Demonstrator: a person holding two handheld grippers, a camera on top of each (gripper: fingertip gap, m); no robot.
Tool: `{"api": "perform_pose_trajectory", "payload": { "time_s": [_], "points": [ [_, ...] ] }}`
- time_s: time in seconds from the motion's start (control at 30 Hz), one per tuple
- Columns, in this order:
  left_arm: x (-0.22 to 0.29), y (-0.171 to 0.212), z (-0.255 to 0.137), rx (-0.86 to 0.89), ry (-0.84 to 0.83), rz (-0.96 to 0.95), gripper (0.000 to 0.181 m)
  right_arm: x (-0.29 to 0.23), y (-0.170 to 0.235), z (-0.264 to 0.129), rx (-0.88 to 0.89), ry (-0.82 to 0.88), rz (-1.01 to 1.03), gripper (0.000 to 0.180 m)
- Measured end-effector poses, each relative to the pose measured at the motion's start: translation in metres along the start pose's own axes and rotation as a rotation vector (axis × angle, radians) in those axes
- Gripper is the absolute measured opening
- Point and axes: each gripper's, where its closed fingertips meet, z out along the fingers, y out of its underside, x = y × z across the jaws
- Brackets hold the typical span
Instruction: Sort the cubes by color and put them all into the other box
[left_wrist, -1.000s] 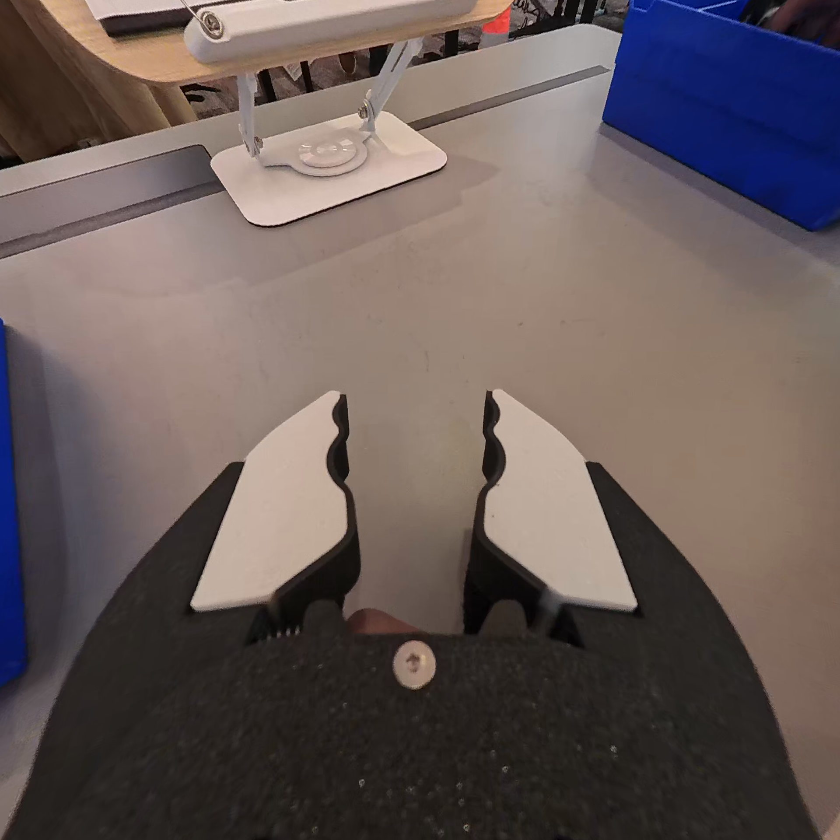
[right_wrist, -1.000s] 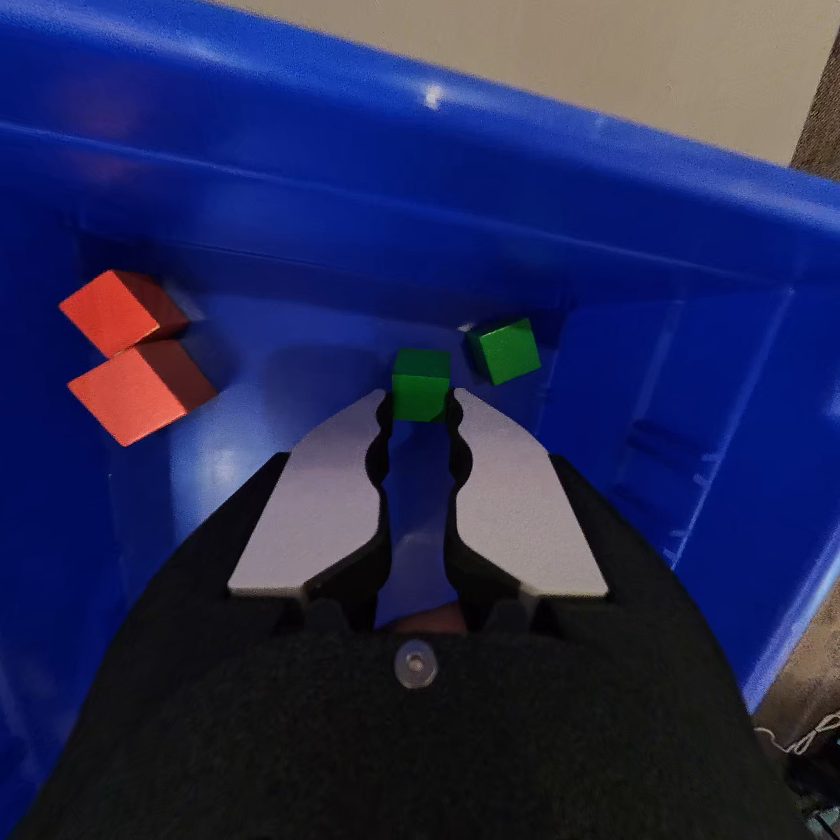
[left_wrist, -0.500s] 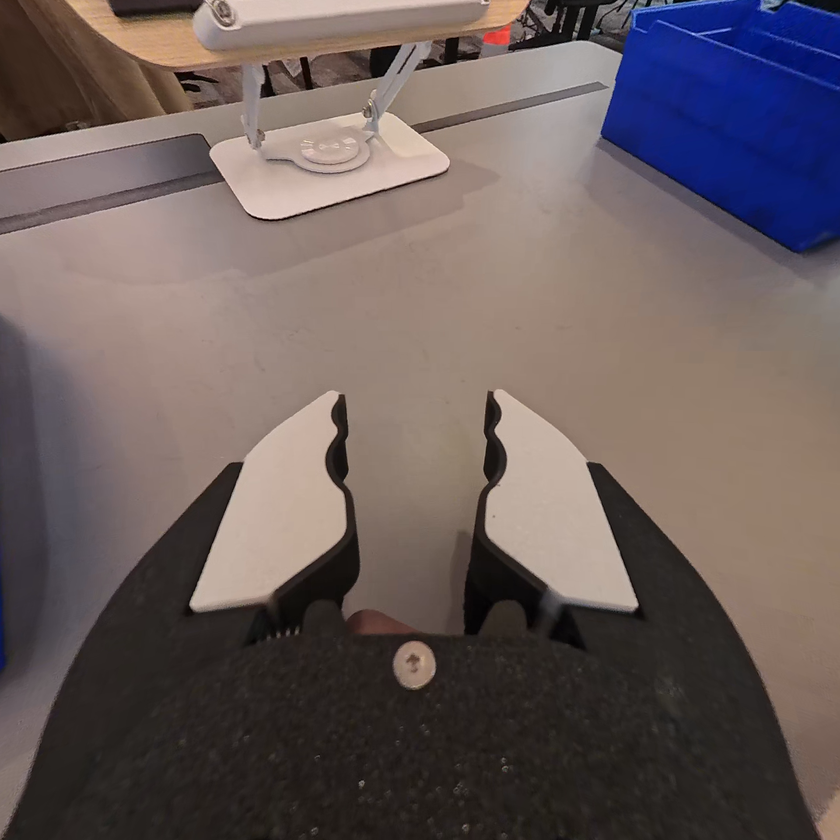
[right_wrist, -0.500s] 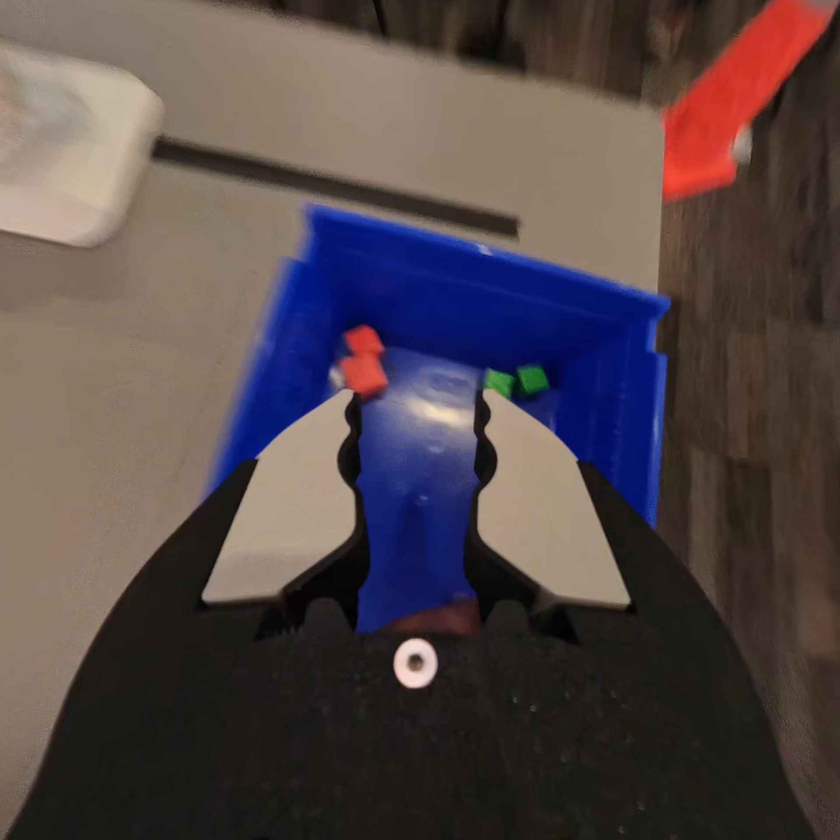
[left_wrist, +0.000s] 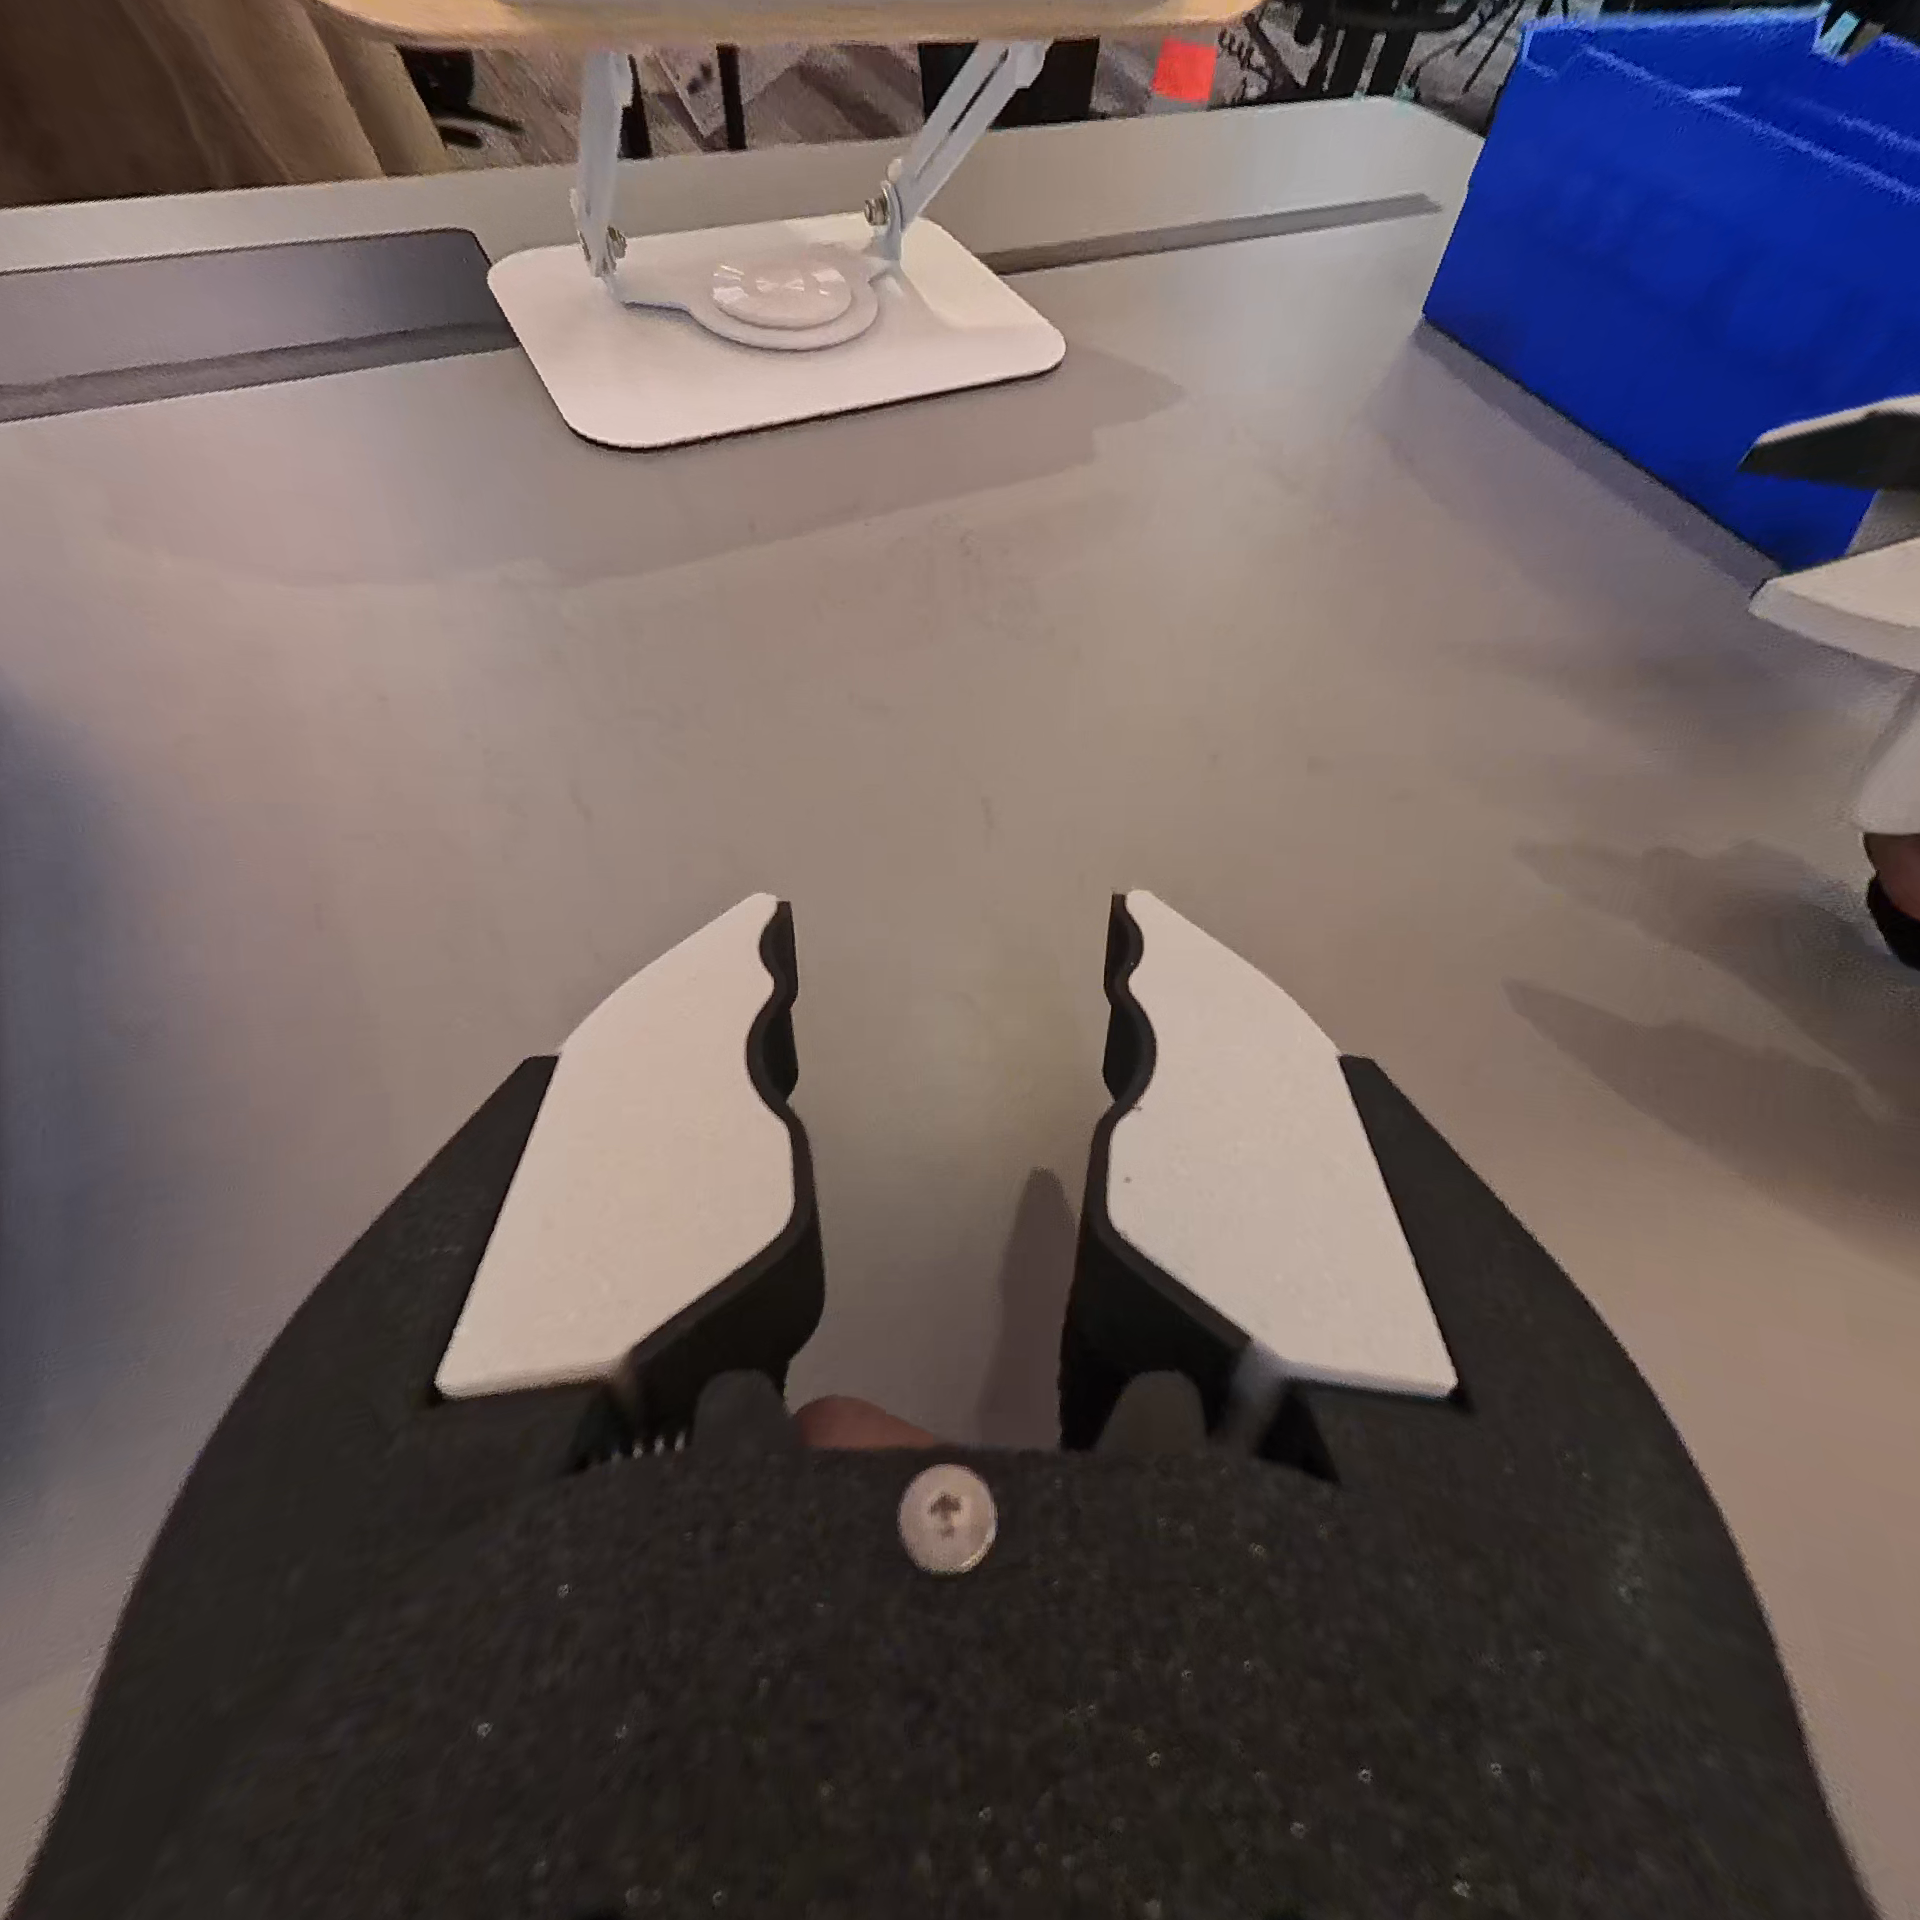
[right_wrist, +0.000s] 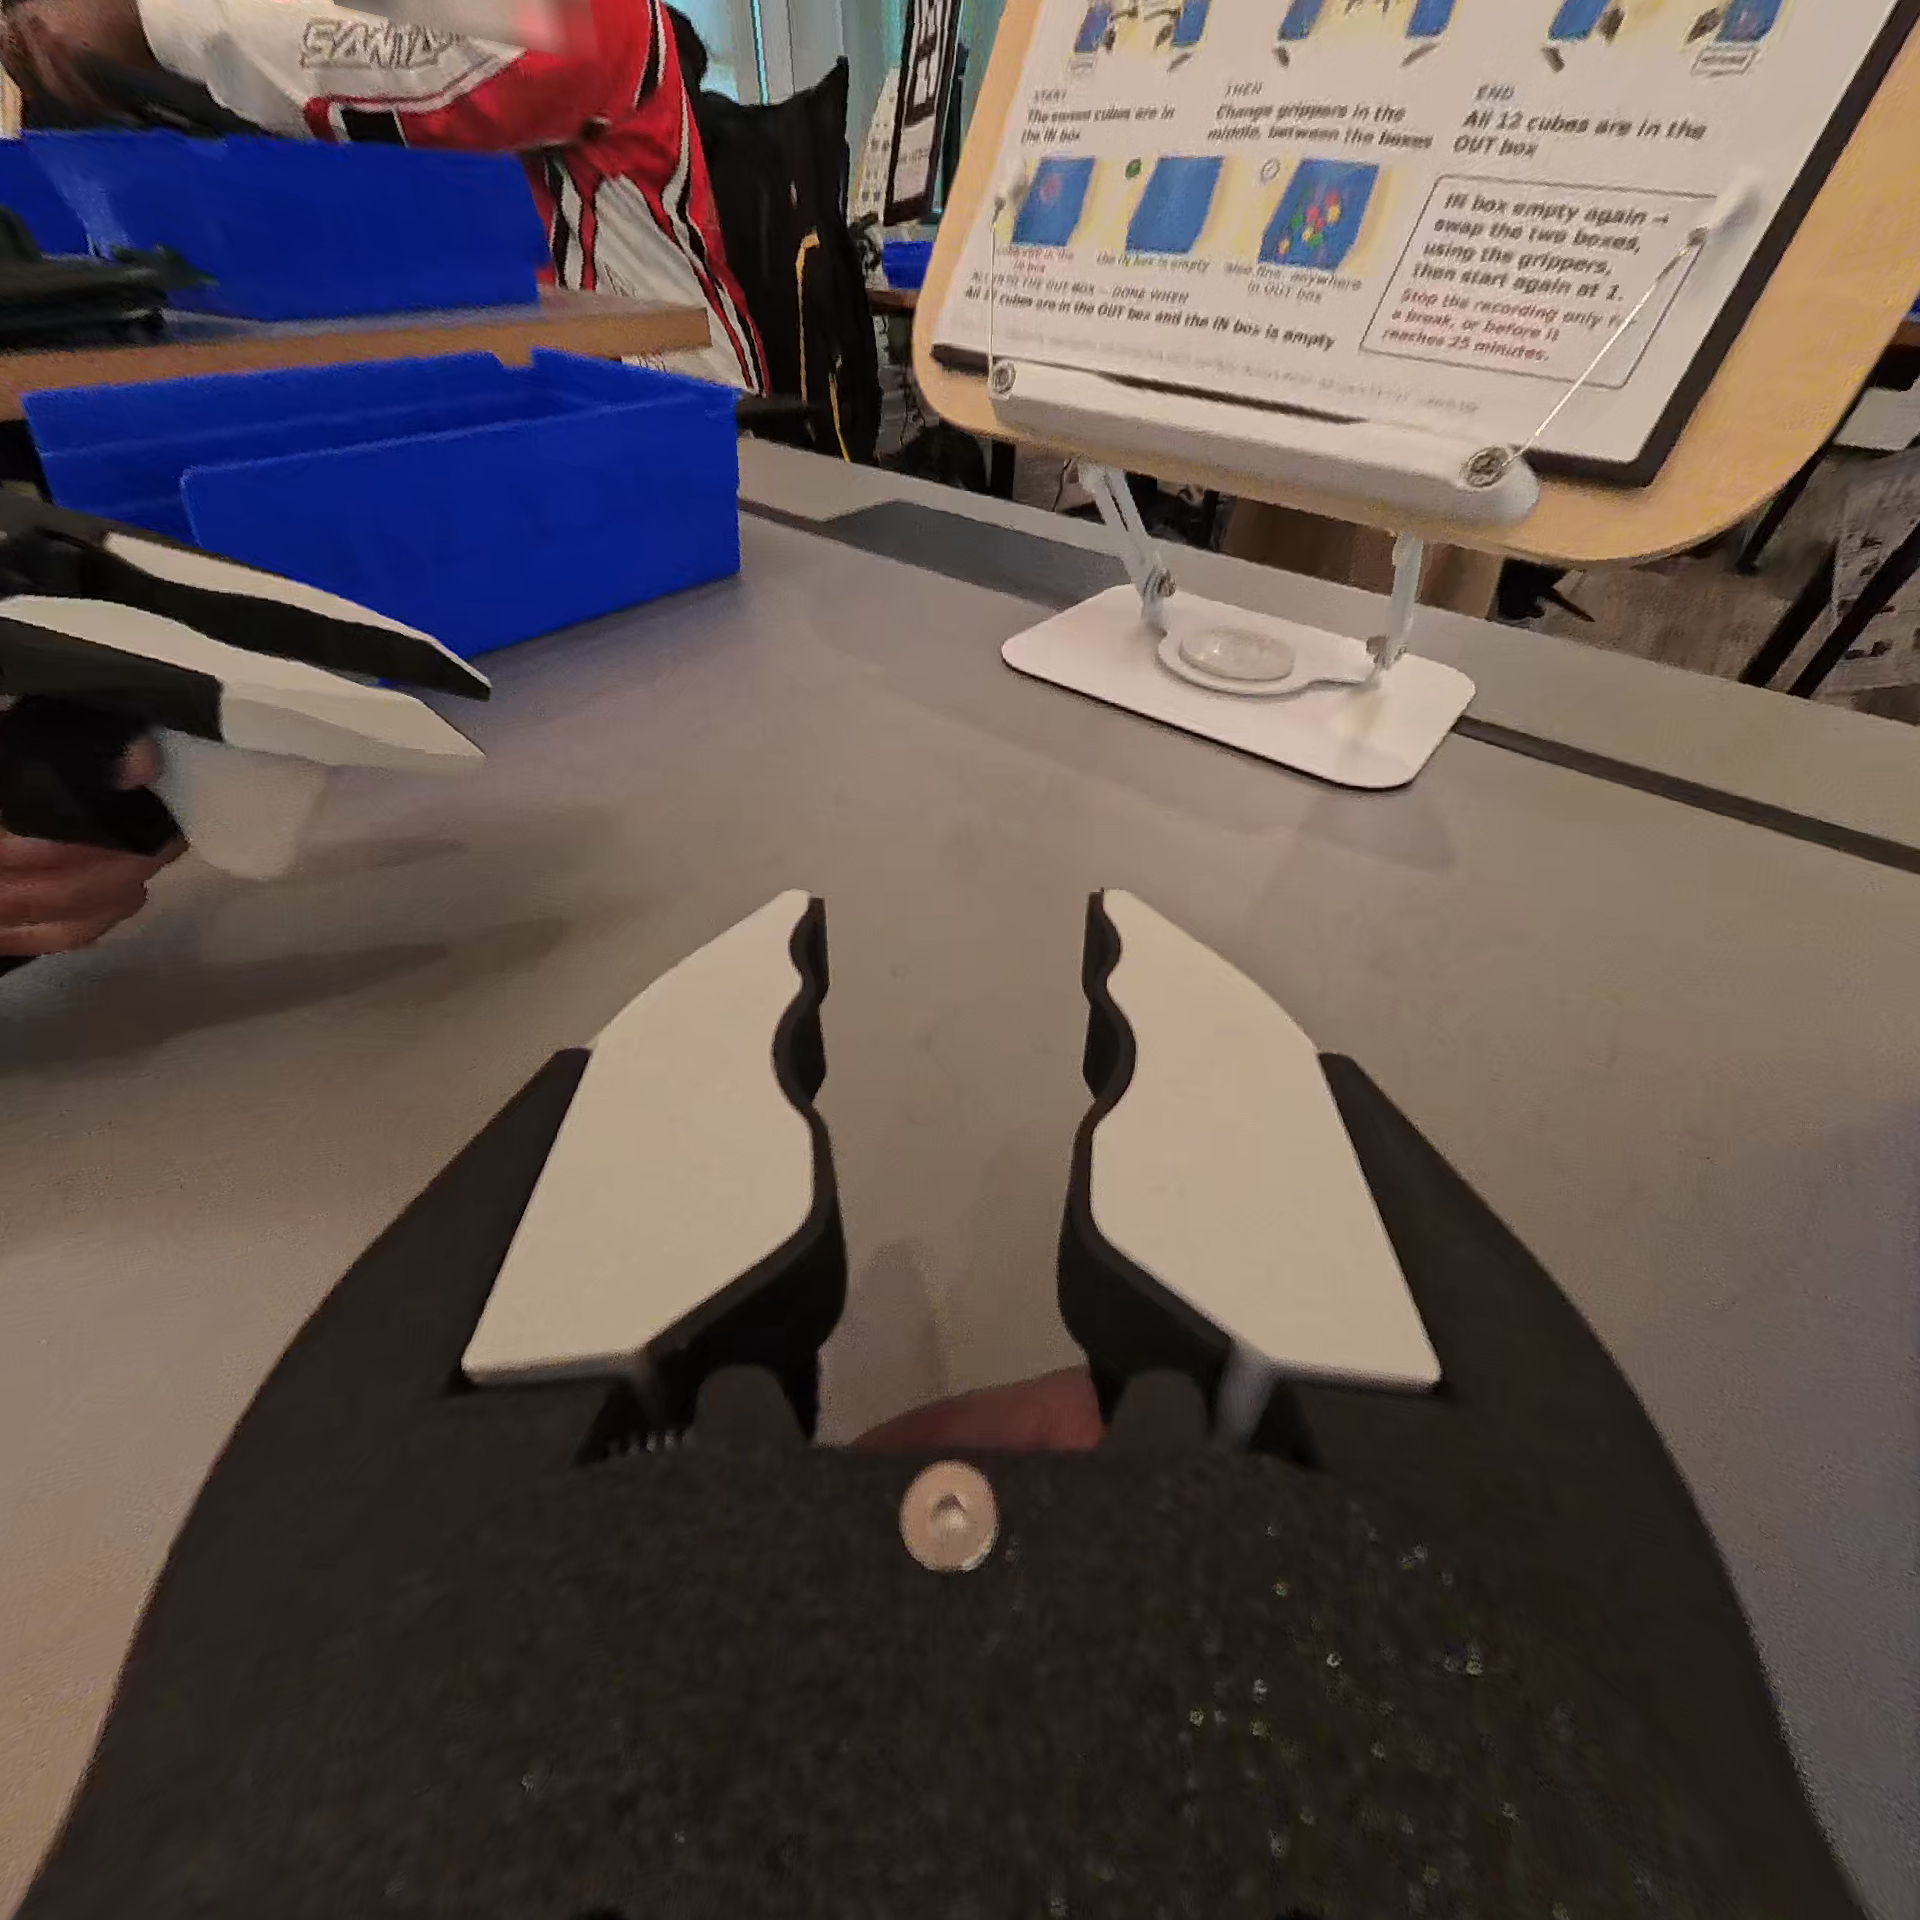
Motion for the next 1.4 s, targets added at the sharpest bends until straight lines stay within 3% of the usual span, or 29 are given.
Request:
{"api": "perform_pose_trajectory", "payload": {
  "time_s": [0.3, 0.43, 0.57, 0.67, 0.8, 1.0, 1.17, 1.4],
  "points": [
    [0.006, 0.011, 0.001, -0.061, 0.052, -0.001, 0.058, 0.007, 0.006, -0.006, 0.017, 0.004, 0.022, 0.047],
    [0.012, -0.020, -0.042, -0.039, 0.152, -0.011, 0.056, 0.000, 0.006, -0.004, 0.017, -0.006, -0.020, 0.046],
    [-0.059, -0.065, -0.107, -0.061, 0.020, 0.098, 0.054, -0.003, 0.005, -0.006, 0.023, -0.025, -0.019, 0.046],
    [-0.147, -0.075, -0.122, -0.295, -0.149, 0.295, 0.056, -0.005, 0.006, -0.006, 0.023, -0.039, -0.015, 0.046],
    [-0.253, -0.065, -0.088, -0.615, -0.191, 0.496, 0.056, -0.010, 0.006, -0.003, 0.016, -0.059, -0.027, 0.046],
    [-0.359, -0.020, -0.026, -0.969, -0.200, 0.552, 0.054, -0.018, 0.007, 0.001, 0.005, -0.085, -0.067, 0.046],
    [-0.400, 0.005, -0.009, -1.109, -0.197, 0.512, 0.050, -0.018, 0.005, -0.001, 0.018, -0.096, -0.056, 0.044],
    [-0.409, 0.021, 0.000, -1.178, -0.171, 0.487, 0.043, -0.018, 0.005, -0.001, 0.019, -0.106, -0.038, 0.043]
  ]
}}
